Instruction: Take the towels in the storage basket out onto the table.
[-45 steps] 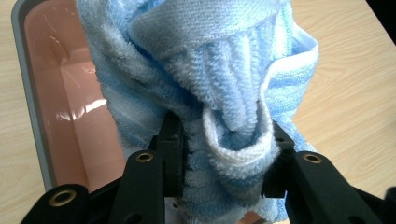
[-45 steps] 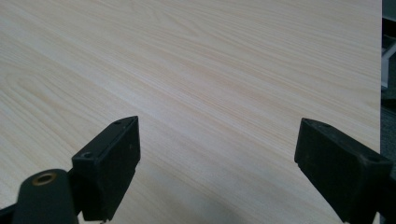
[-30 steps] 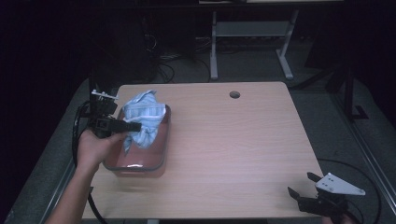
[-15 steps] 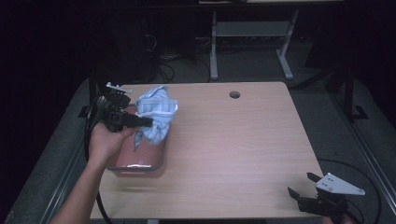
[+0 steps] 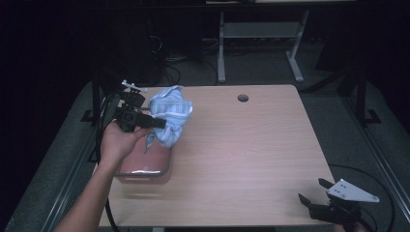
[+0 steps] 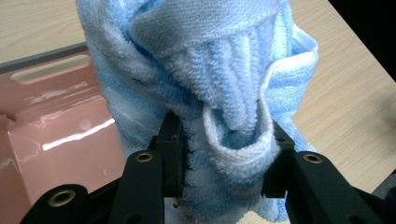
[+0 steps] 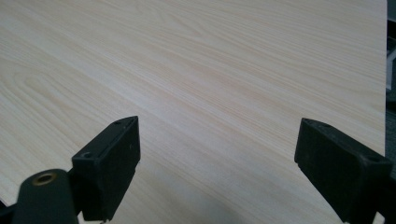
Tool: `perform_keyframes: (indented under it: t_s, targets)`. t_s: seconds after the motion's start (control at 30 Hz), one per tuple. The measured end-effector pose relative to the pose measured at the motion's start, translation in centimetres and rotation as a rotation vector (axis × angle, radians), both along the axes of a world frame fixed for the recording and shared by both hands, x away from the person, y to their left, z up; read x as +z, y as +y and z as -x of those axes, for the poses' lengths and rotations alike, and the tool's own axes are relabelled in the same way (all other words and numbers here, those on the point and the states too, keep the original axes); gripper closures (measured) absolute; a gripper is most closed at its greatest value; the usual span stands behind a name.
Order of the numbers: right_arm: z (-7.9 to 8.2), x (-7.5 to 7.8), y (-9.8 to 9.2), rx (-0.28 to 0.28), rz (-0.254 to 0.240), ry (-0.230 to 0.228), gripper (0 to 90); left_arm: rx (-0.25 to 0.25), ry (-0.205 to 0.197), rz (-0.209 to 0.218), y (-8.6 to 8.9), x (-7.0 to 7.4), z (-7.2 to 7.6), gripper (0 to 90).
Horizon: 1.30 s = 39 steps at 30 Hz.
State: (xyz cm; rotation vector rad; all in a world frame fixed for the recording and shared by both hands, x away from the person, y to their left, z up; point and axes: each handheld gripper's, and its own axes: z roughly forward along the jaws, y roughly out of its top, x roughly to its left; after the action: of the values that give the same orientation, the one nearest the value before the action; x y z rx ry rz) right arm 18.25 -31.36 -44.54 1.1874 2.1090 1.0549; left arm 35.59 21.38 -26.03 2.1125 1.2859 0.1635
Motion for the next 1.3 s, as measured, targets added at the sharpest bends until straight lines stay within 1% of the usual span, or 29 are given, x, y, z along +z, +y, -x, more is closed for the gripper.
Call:
perform_keyframes:
  t_s: [0.2, 0.37, 0.7, 0.87, 0.93, 0.97, 1.1, 1.2, 1.3]
  targets:
    - [0.0, 0.1, 0.0, 0.003, 0.003, -0.004, 13.7, -0.016, -0.007, 0.0, -0.9, 0.4, -0.1, 59.9]
    - [0.0, 0.0, 0.0, 0.003, 0.002, -0.005, 13.7, -0.031, -0.004, -0.011, -2.1, 0.7, -0.4, 60.0]
    - [0.0, 0.1, -0.1, -0.002, 0.0, -0.004, 13.7, -0.048, -0.006, -0.01, -3.6, 0.9, -0.8, 60.0]
    - [0.0, 0.1, -0.1, -0.001, -0.003, -0.004, 13.7, -0.057, -0.003, -0.006, -4.2, 0.8, -1.0, 60.0]
    - [0.0, 0.1, -0.1, 0.0, -0.001, -0.003, 13.7, -0.068, 0.0, -0.007, -4.5, 0.8, -1.1, 59.9]
    - [0.0, 0.1, -0.1, -0.001, -0.002, -0.003, 13.7, -0.064, -0.003, 0.002, -4.8, 0.8, -1.1, 60.0]
    - [0.0, 0.1, -0.2, 0.0, 0.0, -0.007, 13.7, -0.085, 0.003, -0.01, -5.4, 0.7, -1.3, 60.0]
    - [0.1, 0.1, -0.3, 0.002, 0.001, -0.009, 13.7, -0.086, 0.004, 0.003, -5.8, 0.5, -1.5, 59.9]
    - [0.1, 0.1, -0.3, 0.0, 0.0, -0.007, 13.7, -0.099, 0.006, 0.001, -6.2, 0.4, -1.6, 60.0]
